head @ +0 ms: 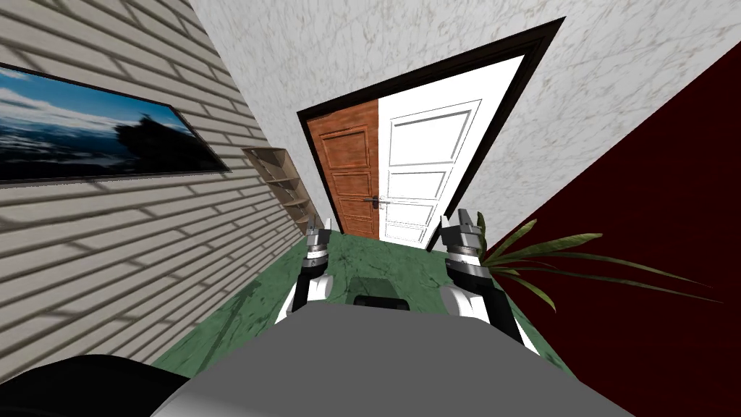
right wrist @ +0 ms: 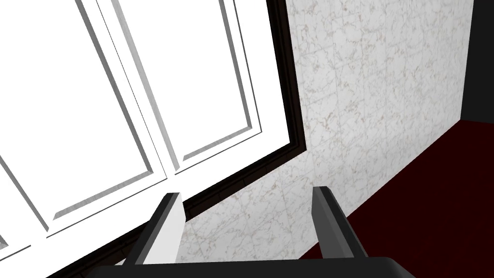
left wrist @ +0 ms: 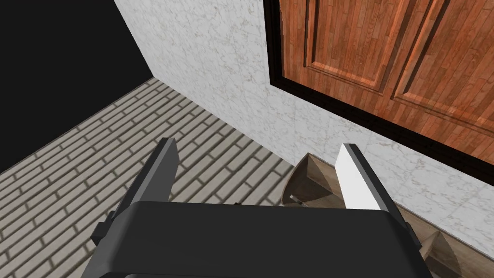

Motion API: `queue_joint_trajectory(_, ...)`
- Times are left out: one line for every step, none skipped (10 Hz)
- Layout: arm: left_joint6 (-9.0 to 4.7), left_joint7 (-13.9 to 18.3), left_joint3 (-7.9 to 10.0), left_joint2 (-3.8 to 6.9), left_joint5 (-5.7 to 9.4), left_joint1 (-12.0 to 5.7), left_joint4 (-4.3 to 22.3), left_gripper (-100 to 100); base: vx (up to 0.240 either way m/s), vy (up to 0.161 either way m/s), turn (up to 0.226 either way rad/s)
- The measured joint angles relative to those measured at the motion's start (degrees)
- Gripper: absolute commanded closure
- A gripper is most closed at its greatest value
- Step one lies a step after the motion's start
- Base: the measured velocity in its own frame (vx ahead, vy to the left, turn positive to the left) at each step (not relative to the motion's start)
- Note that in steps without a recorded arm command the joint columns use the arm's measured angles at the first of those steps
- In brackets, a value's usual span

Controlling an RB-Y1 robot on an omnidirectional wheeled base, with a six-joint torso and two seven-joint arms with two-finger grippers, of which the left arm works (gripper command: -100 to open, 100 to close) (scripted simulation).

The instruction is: Pull the door open

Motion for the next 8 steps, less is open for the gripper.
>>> queue_joint_trajectory(0.43, 0.2, 0.24, 0.51, 0.14, -0.71, 1.4, -100, 0.153, -0.029, -0.092)
queue_joint_trajectory(0.78, 0.4, 0.35, 1.08, 0.24, -1.26, 2.9, -100, 0.123, -0.023, -0.089)
queue_joint_trajectory(1.25, 0.5, 0.43, 1.43, 0.26, -2.24, 4.5, -100, 0.101, -0.012, -0.073)
queue_joint_trajectory(1.81, 0.6, 0.54, 1.77, 0.32, -3.02, 5.7, -100, 0.104, -0.01, -0.062)
queue_joint_trajectory(2.16, 0.9, 0.84, 2.39, 0.54, -3.39, 6.7, -100, 0.09, -0.009, -0.077)
queue_joint_trajectory(2.18, 1.1, 0.85, 2.72, 0.58, -3.7, 8.0, -100, 0.083, -0.004, -0.09)
queue_joint_trajectory(2.51, 1.3, 1.0, 3.18, 0.7, -4.18, 9.0, -100, 0.092, -0.003, -0.075)
queue_joint_trajectory(3.0, 1.5, 1.24, 3.65, 0.82, -5.05, 10.4, -100, 0.109, -0.009, -0.071)
